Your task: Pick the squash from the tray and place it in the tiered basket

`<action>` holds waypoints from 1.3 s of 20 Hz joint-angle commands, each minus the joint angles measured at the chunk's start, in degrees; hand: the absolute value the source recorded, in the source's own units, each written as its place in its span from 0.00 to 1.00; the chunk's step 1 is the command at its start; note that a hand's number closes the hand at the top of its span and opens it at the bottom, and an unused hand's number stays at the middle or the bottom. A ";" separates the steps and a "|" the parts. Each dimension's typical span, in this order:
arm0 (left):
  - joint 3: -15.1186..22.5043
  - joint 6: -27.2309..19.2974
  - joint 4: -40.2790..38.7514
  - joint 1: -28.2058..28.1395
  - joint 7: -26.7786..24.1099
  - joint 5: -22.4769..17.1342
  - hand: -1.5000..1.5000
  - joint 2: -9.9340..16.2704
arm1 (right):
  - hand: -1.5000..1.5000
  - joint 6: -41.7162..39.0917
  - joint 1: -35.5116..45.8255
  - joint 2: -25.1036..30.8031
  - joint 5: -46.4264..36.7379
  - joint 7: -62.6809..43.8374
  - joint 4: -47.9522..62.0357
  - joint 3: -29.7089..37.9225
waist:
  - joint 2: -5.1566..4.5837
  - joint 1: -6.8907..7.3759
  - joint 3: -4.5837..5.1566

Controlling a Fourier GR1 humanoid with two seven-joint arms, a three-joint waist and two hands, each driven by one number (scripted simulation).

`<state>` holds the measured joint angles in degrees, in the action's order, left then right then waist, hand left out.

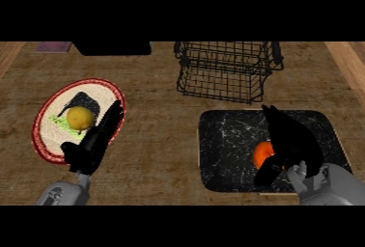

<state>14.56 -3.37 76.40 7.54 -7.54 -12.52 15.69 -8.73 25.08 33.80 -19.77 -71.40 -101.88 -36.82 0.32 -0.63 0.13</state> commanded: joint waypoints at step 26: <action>-4.17 3.56 -1.91 0.93 -0.68 3.39 0.50 -2.35 | 1.00 5.45 -11.75 -14.07 -18.87 7.41 10.02 7.07 | -0.33 0.64 -0.12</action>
<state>11.59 -0.47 76.73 7.71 -6.55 -10.21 14.19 -6.73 13.14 23.86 -33.42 -62.92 -93.39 -29.64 0.02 0.04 0.02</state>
